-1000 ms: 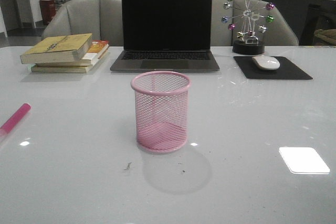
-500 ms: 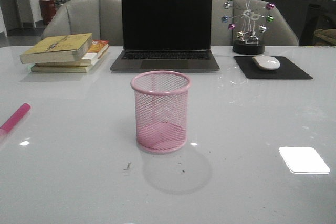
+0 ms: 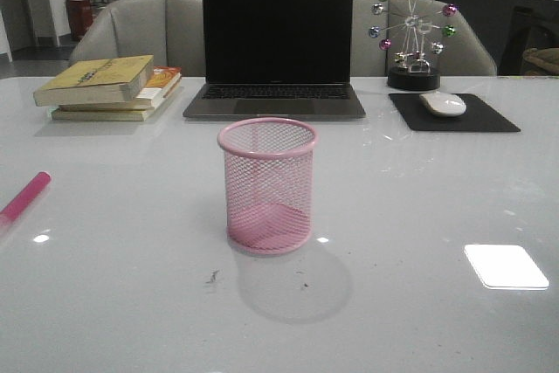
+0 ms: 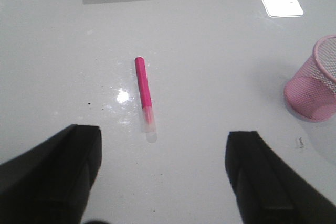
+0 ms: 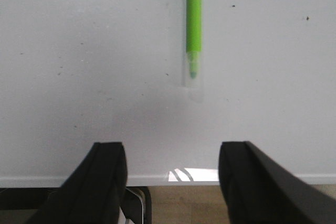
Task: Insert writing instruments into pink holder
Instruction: 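Grasp the green marker upright with the right gripper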
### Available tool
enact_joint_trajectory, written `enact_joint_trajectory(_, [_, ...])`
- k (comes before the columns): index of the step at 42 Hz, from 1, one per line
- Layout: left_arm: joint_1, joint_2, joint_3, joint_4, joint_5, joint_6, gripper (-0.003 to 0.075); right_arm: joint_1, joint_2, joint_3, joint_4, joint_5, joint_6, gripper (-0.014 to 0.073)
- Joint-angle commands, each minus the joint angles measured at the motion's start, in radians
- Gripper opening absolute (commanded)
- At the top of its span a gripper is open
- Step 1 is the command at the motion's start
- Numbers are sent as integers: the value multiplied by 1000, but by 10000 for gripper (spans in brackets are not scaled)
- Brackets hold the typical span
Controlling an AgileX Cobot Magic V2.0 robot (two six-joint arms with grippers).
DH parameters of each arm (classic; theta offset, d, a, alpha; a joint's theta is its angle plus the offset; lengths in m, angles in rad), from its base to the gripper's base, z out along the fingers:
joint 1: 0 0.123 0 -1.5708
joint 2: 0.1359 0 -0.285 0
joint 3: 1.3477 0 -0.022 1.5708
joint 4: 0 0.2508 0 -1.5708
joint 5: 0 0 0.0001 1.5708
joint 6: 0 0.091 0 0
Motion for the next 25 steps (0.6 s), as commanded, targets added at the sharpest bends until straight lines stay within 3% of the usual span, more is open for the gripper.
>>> enact_joint_trajectory(1, [-38,4,-25,-14,-63,0,542,-47,69,-59,-18,-68,6,506])
enact_joint_trajectory(8, [-86,4,-19,-14,-77,0,504,-81,224,-139,-13,-79,2,506])
enact_joint_trajectory(25, [-88,4,-19,-14,-81,0,403,-84,625,-418,-3,-50,-71,506])
